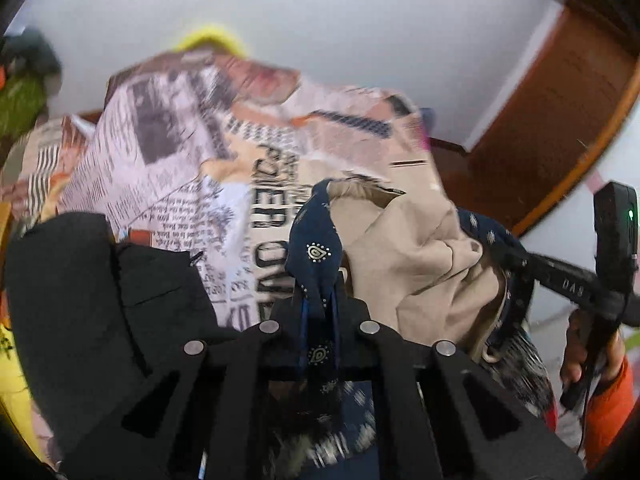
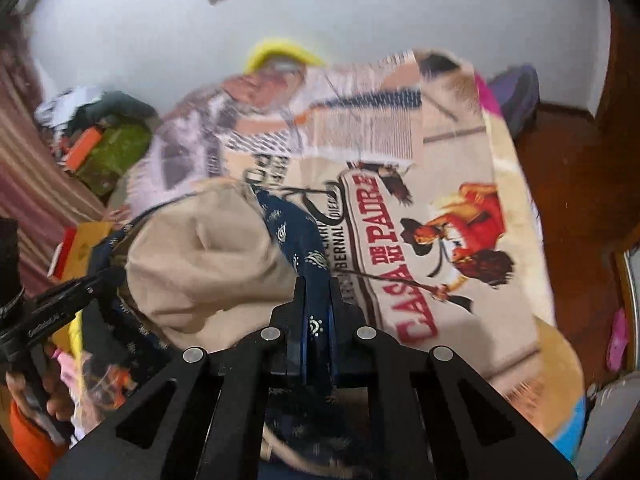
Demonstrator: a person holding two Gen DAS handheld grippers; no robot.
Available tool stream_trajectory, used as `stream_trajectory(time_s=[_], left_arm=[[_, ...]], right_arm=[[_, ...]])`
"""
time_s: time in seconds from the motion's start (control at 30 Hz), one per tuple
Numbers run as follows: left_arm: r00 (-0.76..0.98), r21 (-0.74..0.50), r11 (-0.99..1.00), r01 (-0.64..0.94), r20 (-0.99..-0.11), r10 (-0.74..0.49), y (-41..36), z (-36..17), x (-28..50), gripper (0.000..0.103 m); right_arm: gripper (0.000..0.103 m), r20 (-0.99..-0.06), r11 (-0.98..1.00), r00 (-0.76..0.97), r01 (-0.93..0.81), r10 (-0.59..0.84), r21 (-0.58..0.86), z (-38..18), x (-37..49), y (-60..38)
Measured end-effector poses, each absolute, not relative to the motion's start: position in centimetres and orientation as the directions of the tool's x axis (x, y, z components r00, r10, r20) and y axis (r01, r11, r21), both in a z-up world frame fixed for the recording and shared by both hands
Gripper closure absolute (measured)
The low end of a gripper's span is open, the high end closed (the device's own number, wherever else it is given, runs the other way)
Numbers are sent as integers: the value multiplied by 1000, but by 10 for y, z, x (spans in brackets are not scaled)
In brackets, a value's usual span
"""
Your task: Fold large clothes
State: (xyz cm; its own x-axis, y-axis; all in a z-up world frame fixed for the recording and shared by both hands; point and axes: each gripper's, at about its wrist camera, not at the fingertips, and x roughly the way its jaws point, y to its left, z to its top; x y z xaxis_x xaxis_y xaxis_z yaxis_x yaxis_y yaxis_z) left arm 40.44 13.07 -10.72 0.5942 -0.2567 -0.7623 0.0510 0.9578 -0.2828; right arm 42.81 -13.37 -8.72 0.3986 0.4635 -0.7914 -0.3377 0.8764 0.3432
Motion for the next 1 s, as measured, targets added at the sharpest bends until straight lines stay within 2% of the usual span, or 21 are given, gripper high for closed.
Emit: stream_trajectory(time_s=[0.17, 0.37, 0.53, 0.6, 0.77, 0.87, 0.9, 0.93, 1.0], left_arm=[[614, -266, 952, 151, -730, -301, 107, -76, 338, 95], [592, -281, 944, 170, -737, -326, 99, -86, 270, 95], [542, -241, 959, 146, -791, -282, 89, -128, 228, 95], [520, -178, 977, 116, -827, -212, 83, -154, 217, 94], [460, -102, 990, 93, -878, -133, 75, -198, 203, 92], [461, -64, 993, 102, -881, -104, 73, -199, 202, 82], [468, -64, 992, 106, -877, -107, 74, -194, 202, 76], [476, -69, 992, 108, -872, -112, 75, -190, 204, 69], [501, -74, 991, 107, -857, -118, 78, -179, 207, 63]], right_arm=[[96, -745, 844, 436, -429, 506, 322, -46, 360, -160], [96, -743, 827, 420, -463, 521, 318, -48, 291, -182], [96, -779, 845, 393, -436, 488, 309, -82, 264, -194], [96, -800, 858, 379, -414, 465, 302, -100, 261, -197], [95, -821, 872, 376, -408, 429, 268, -127, 248, -203], [87, -820, 875, 390, -415, 419, 249, -120, 247, -204], [85, -823, 877, 391, -417, 411, 240, -117, 245, -204], [79, -826, 878, 394, -421, 403, 228, -111, 247, -203], [68, -816, 873, 407, -435, 411, 222, -101, 243, -204]])
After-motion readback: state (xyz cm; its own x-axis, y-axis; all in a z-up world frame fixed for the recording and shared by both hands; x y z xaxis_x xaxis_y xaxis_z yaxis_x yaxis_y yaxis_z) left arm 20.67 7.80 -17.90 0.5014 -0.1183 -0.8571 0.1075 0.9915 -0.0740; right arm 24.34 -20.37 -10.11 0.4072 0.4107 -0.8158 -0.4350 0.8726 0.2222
